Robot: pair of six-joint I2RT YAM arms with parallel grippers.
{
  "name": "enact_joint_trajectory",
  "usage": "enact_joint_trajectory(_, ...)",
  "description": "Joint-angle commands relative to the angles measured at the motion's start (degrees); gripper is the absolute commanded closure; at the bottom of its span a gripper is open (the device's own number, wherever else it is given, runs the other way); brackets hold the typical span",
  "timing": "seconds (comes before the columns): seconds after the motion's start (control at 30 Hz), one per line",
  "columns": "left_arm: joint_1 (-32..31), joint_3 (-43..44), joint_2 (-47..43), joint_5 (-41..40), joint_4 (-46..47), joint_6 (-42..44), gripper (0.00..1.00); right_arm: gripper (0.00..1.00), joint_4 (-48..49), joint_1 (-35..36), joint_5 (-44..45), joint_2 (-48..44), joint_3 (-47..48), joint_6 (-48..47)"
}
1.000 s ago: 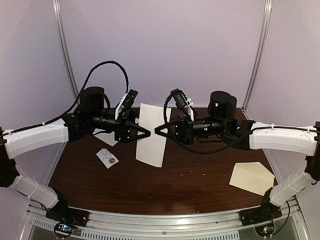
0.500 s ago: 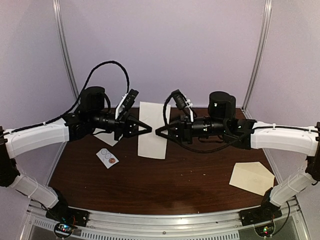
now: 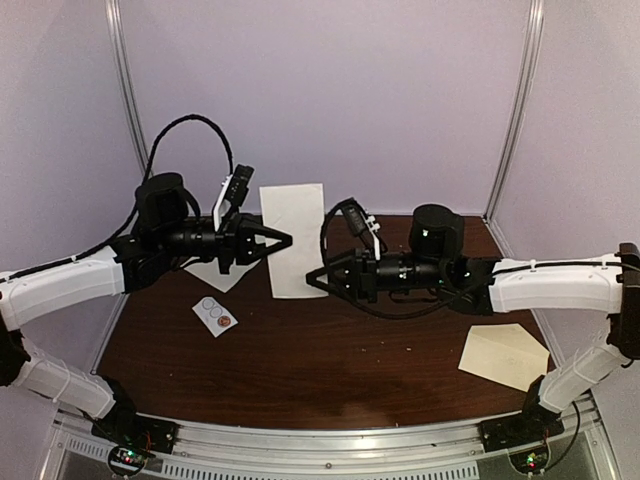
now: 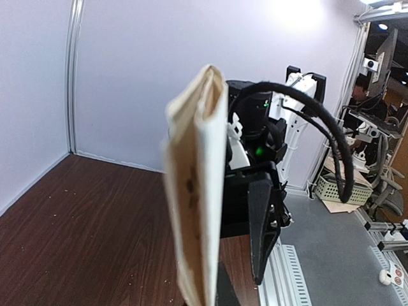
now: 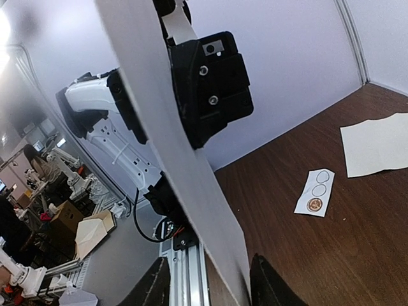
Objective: Place the letter into the envelope and seal it
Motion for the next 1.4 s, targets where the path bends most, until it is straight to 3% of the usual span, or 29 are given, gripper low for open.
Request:
enact_joint_trajectory(0.0, 0.38, -0.71, -0.34, -0.51, 4.18, -1.57, 1.0, 0.65, 4.53, 0.8, 0.19, 1.15, -0.08, 1.7)
enact_joint_trajectory(0.13, 0.4, -0.82, -0.54, -0.53, 4.43, -1.67, 1.0, 0.98, 4.74, 0.8, 1.08, 1.34, -0.23, 1.81)
enact_joint_trajectory(0.23, 0.46, -0.69, -0.44, -0.51, 4.26, -1.72, 1.0, 1.0, 6.43, 0.8, 2.42, 0.88, -1.16, 2.56)
enact_joint_trajectory(0.33, 0.46, -0.52, -0.17, -0.6, 4.02, -1.85, 0.78, 1.0, 9.29, 0.8, 3.72, -0.09, -2.52, 3.66)
enact_joint_trajectory(0.4, 0.46, -0.32, 0.22, -0.26, 3.65, -1.81, 0.72, 1.0, 10.39, 0.76, 4.31, -0.55, -2.94, 4.15)
enact_joint_trajectory(0.47, 0.46, -0.13, 0.69, 0.45, 3.63, -1.87, 0.82, 1.0, 10.59, 0.8, 5.0, -0.78, -2.97, 4.32)
enact_joint_trajectory(0.53, 0.38, -0.12, 0.94, 0.82, 3.81, -2.02, 0.99, 1.0, 10.53, 0.78, 5.47, -0.93, -3.06, 4.41)
enact_joint_trajectory(0.6, 0.48, -0.18, 0.88, 0.21, 3.71, -2.03, 1.0, 1.0, 9.95, 0.77, 6.54, -1.22, -3.06, 4.69)
enact_joint_trajectory(0.63, 0.42, -0.2, 0.81, -0.25, 3.53, -2.03, 1.0, 0.92, 9.47, 0.65, 7.19, -1.49, -3.1, 4.71)
enact_joint_trajectory(0.77, 0.46, -0.16, -0.49, -4.52, 1.69, -0.79, 1.0, 0.42, 4.78, 0.15, 12.81, -4.36, -3.53, 3.64)
enact_joint_trajectory(0.9, 0.7, 1.76, -2.45, -15.33, -6.69, 3.33, 1.0, 0.14, -5.13, -0.86, 21.16, -8.89, -3.63, 0.94)
enact_joint_trajectory(1.07, 7.33, 1.59, -4.56, -21.71, -12.52, 5.04, 1.0, 0.01, -27.28, -1.29, 40.09, -13.89, -1.05, -1.47)
enact_joint_trajectory(1.23, 12.92, 0.67, -5.69, -27.44, -15.44, 3.63, 1.0, 0.0, -42.22, -2.74, 57.52, -20.79, -4.64, 5.66)
enact_joint_trajectory(1.37, 12.94, 1.46, -4.36, -29.54, -17.84, 4.27, 1.0, 0.0, -51.45, -10.35, 61.07, -23.81, -9.09, 14.32)
